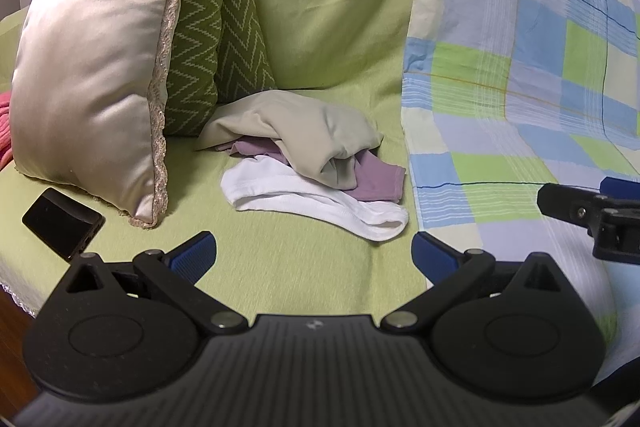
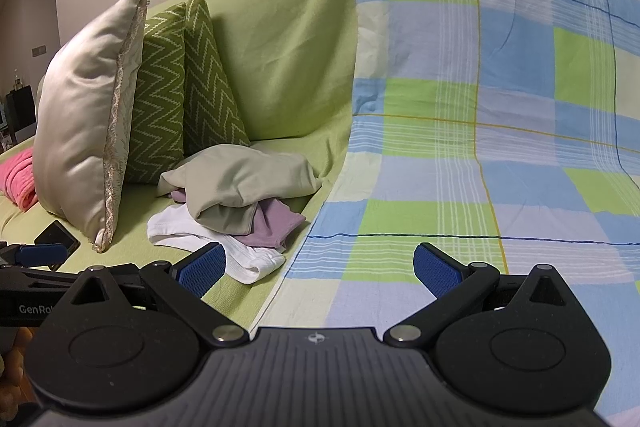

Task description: Fold clothes

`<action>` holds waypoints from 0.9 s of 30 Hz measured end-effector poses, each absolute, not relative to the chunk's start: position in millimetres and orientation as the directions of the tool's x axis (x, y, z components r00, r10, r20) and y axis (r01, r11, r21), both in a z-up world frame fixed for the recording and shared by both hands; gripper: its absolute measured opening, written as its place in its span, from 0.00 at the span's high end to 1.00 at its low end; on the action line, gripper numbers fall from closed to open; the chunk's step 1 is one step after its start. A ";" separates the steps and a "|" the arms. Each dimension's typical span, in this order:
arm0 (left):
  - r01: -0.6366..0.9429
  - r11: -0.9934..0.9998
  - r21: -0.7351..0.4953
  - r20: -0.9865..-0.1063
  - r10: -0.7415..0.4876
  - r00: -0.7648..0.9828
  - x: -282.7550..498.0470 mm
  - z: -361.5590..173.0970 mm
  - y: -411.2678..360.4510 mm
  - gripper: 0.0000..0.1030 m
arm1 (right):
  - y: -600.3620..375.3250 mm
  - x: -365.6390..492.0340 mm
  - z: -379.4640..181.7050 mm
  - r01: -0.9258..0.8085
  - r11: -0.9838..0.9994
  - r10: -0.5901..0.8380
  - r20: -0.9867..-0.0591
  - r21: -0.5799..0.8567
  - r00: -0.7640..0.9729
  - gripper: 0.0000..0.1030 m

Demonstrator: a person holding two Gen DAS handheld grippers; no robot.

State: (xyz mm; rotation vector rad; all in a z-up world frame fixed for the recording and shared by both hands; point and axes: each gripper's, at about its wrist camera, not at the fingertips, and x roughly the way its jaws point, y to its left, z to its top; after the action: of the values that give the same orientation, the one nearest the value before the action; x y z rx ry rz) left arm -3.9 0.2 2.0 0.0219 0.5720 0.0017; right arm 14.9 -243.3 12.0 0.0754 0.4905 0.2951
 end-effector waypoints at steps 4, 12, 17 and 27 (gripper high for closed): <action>0.005 0.999 0.031 -0.541 0.012 0.841 -4.3 1.2 -2.4 0.01 | -243.8 14.6 11.8 -0.263 0.955 0.297 -0.454 0.139 0.840 0.00; 0.006 1.000 0.020 -0.536 0.005 0.844 -4.8 1.6 -2.4 0.01 | -244.1 14.2 12.0 -0.262 0.955 0.296 -0.456 0.139 0.839 0.00; 0.003 1.000 0.016 -0.537 0.006 0.844 -4.8 1.3 -2.2 0.01 | -243.6 14.6 12.3 -0.261 0.955 0.296 -0.458 0.139 0.839 0.00; 0.044 0.999 -0.011 -0.544 -0.043 0.838 -1.8 3.1 -1.6 0.01 | -244.0 16.3 11.7 -0.263 0.954 0.299 -0.464 0.143 0.834 0.00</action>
State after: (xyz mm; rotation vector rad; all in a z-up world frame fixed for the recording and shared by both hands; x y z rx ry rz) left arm -1.8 -1.6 3.1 0.0018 0.5750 -0.0465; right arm 16.3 -244.0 11.7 0.0742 0.5034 0.2980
